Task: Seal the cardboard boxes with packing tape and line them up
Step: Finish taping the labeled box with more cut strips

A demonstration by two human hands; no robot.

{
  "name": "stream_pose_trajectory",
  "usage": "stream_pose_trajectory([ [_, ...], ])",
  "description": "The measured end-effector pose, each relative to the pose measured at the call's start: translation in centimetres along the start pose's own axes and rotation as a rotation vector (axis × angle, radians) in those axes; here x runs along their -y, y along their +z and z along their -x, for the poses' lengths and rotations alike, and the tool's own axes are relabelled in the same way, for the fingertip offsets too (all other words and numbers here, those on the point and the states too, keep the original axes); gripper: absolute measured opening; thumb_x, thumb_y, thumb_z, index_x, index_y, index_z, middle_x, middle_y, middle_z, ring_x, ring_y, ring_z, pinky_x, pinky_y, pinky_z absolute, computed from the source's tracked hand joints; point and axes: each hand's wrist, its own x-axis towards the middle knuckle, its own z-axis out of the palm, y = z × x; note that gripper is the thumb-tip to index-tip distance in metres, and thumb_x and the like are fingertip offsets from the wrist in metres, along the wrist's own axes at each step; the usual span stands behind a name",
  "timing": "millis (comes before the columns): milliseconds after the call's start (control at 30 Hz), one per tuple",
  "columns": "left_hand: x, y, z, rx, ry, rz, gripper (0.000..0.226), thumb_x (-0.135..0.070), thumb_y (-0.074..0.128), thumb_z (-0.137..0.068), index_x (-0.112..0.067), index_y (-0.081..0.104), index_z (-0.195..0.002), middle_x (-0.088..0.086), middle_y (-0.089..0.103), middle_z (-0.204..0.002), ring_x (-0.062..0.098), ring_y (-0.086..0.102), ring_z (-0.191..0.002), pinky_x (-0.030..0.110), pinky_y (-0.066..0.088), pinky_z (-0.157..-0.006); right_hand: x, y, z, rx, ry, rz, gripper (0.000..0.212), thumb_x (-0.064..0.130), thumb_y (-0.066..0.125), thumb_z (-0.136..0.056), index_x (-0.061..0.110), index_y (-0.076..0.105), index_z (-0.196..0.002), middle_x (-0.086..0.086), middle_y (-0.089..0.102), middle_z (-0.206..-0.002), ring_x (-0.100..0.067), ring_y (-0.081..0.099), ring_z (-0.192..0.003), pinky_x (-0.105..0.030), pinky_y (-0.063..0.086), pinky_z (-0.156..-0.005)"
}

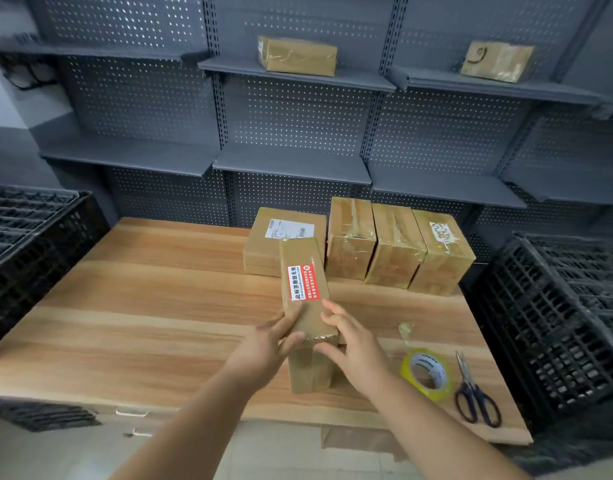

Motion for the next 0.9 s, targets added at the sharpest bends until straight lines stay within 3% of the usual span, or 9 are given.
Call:
stream_pose_trajectory([
  [133,1.3,0.8,-0.2,0.039,0.085,-0.073,0.073,-0.046,0.043,-0.1,-0.052,-0.015,-0.145,-0.007,0.009,-0.163,0.021,0.034,-0.142,0.034,0.037,-0.107,-0.3,-0.2,0.2,0.052,0.022,0.083,0.059,0.015,0.075,-0.084,0.022,0.048,-0.135,0.046,0.016,-0.146,0.014,0.035,-0.126,-0.017,0.034,-0.108],
  [233,2.3,1.6,0.0,0.021,0.134,0.116,0.082,-0.038,0.048,-0.1,-0.055,-0.02,-0.142,-0.024,0.012,-0.158,0.005,0.031,-0.141,0.029,0.034,-0.109,0.0,-0.1,0.5,0.034,0.076,-0.035,0.056,0.019,0.077,-0.083,0.023,0.051,-0.133,0.044,0.022,-0.147,0.015,0.039,-0.127,-0.017,0.045,-0.099],
  [300,2.4,2.1,0.3,0.011,0.095,0.35,0.077,-0.037,0.049,-0.099,-0.053,-0.013,-0.143,-0.046,0.018,-0.142,-0.009,0.029,-0.136,0.013,0.03,-0.106,0.4,0.4,0.7,-0.026,0.127,-0.168,0.046,0.022,0.078,-0.083,0.022,0.057,-0.124,0.037,0.032,-0.146,0.018,0.042,-0.124,-0.014,0.045,-0.096],
  [400,2.2,2.2,0.5,-0.078,0.074,0.442,0.057,-0.033,0.049,-0.1,-0.046,0.017,-0.146,-0.056,0.03,-0.124,-0.028,0.031,-0.122,-0.006,0.024,-0.092,0.8,1.5,0.9,-0.136,0.181,-0.303,0.037,0.016,0.075,-0.086,0.023,0.06,-0.119,0.028,0.042,-0.145,0.013,0.048,-0.123,-0.024,0.046,-0.103],
  [500,2.8,1.7,-0.3,-0.15,0.17,0.31,0.055,-0.028,0.055,-0.098,-0.048,0.029,-0.143,-0.042,0.038,-0.137,-0.02,0.032,-0.129,0.011,0.029,-0.109,0.6,2.8,1.7,-0.204,0.264,-0.454,0.048,0.022,0.073,-0.087,0.042,0.052,-0.125,0.024,0.046,-0.143,-0.001,0.052,-0.126,-0.04,0.051,-0.1],
  [567,3.6,1.9,-1.0,-0.127,0.23,0.156,0.054,-0.038,0.056,-0.097,-0.049,0.029,-0.142,-0.035,0.029,-0.147,-0.009,0.027,-0.138,0.021,0.021,-0.117,-0.2,3.7,2.4,-0.206,0.271,-0.441,0.043,0.028,0.071,-0.083,0.047,0.052,-0.116,0.031,0.042,-0.143,-0.007,0.051,-0.128,-0.045,0.053,-0.096],
  [667,3.2,2.9,-1.4,-0.153,0.266,-0.008,0.059,-0.061,0.041,-0.092,-0.041,0.029,-0.147,-0.029,0.023,-0.151,0.002,0.029,-0.136,0.008,0.012,-0.111,-0.6,2.9,2.7,-0.2,0.28,-0.332,0.045,0.028,0.071,-0.084,0.048,0.048,-0.118,0.028,0.045,-0.14,-0.007,0.053,-0.125,-0.037,0.052,-0.099],
  [767,2.2,4.5,-1.7,-0.236,0.282,-0.073,0.058,-0.047,0.05,-0.095,-0.023,0.04,-0.147,-0.021,0.033,-0.147,0.006,0.032,-0.125,-0.002,0.008,-0.103,-1.3,1.4,2.4,-0.095,0.245,-0.208,0.062,0.045,0.066,-0.087,0.054,0.037,-0.141,0.02,0.039,-0.143,0.004,0.042,-0.13,-0.026,0.046,-0.102],
  [900,1.2,6.3,-2.6,-0.217,0.32,-0.096,0.063,-0.054,0.039,-0.094,-0.017,0.048,-0.144,-0.014,0.038,-0.149,0.01,0.036,-0.121,0.005,0.016,-0.107,-2.8,1.0,2.5,-0.033,0.247,-0.012,0.067,0.076,0.036,-0.086,0.049,0.031,-0.147,0.012,0.032,-0.15,-0.002,0.039,-0.134,-0.032,0.042,-0.107],
])
